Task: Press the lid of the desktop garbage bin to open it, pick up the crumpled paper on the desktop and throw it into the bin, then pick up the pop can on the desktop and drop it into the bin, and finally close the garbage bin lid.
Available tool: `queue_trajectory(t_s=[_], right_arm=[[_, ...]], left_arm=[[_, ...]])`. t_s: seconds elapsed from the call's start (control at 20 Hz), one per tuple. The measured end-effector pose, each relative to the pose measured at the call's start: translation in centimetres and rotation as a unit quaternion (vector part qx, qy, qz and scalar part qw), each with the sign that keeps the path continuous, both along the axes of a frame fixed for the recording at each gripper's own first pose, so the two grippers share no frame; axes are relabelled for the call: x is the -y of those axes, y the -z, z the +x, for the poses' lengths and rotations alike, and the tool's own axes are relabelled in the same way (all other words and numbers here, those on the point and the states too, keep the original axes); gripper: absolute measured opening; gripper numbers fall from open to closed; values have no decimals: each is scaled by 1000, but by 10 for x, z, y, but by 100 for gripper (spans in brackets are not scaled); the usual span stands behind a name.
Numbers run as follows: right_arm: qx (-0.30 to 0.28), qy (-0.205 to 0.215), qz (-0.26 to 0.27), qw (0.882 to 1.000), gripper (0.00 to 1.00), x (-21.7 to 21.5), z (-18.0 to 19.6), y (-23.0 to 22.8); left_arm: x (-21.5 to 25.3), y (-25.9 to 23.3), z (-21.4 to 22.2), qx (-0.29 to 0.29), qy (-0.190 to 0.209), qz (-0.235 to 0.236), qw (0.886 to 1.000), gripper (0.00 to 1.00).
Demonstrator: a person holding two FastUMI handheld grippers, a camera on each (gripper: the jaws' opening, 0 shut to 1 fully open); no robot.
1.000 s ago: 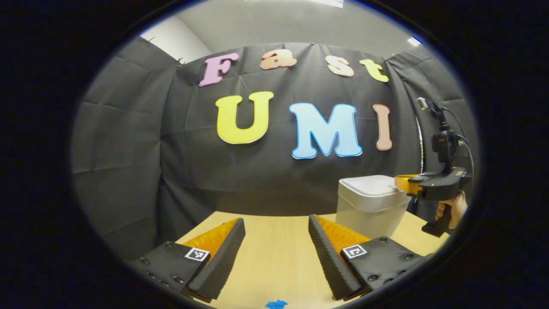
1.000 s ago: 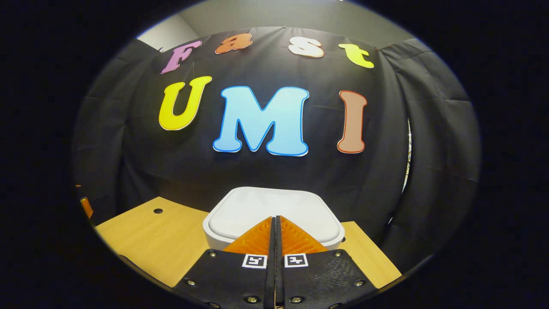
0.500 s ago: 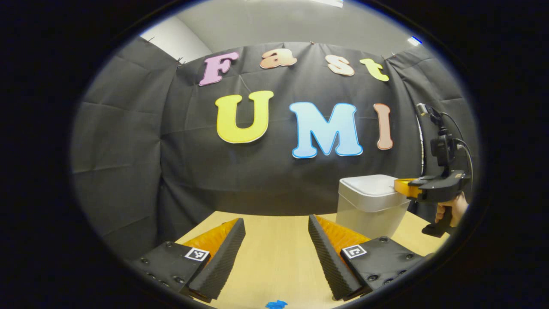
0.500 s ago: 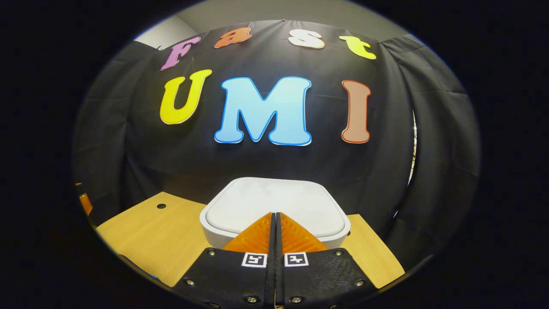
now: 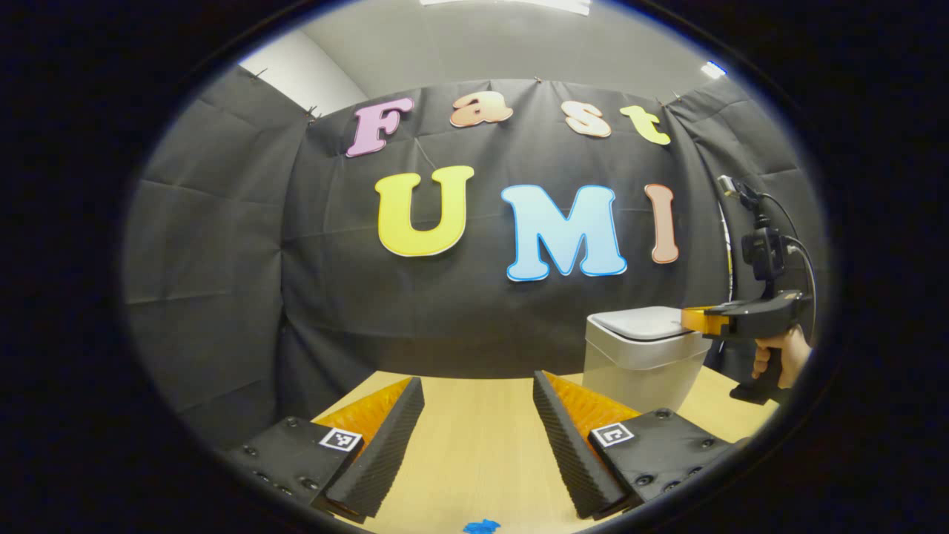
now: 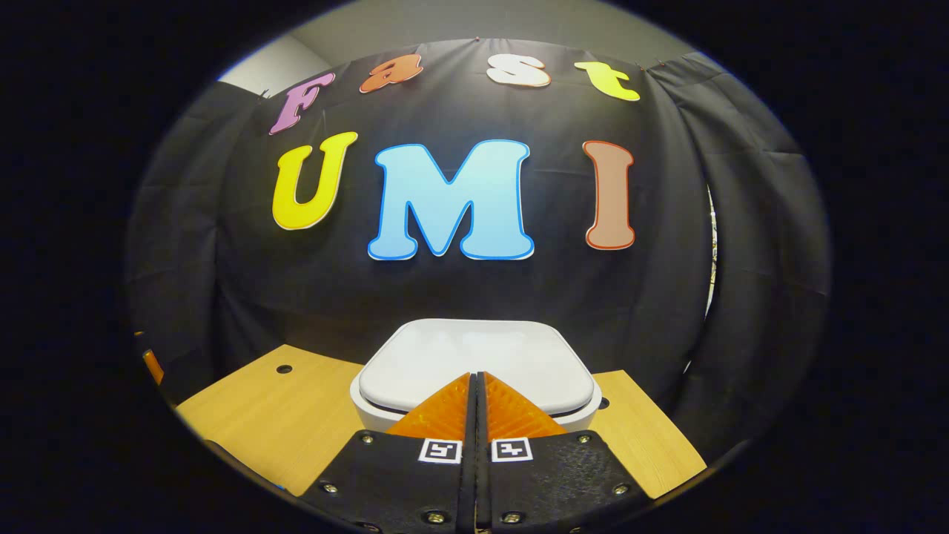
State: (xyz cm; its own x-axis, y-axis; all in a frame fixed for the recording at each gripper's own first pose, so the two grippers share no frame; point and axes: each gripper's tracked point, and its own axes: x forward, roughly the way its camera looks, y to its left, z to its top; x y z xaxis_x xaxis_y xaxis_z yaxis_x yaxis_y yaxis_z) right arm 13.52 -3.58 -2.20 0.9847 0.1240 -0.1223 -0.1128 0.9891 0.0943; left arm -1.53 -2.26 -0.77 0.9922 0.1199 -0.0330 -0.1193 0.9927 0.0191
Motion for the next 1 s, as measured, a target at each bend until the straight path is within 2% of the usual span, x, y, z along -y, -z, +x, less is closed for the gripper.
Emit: queue_trajectory(t_s=[0.15,0.5,0.55,0.7,1.0], right_arm=[[24,3,-16,1000,0,2,-8,-15],[35,1,-28,999,0,1,-23,-22],[38,1,-29,999,0,2,-25,-25],[39,2,-35,999,0,-1,-31,-23],[60,-2,-40,997,0,-6,-57,-28]], left_arm=[[-3,1,-3,-2,-2,-3,1000,99],[-3,3,-10,0,1,-6,1000,98],[-4,3,-9,0,2,-8,1000,94],[-4,9,-10,-4,3,-12,1000,99],[-13,30,-6,-20,-2,0,1000,99]])
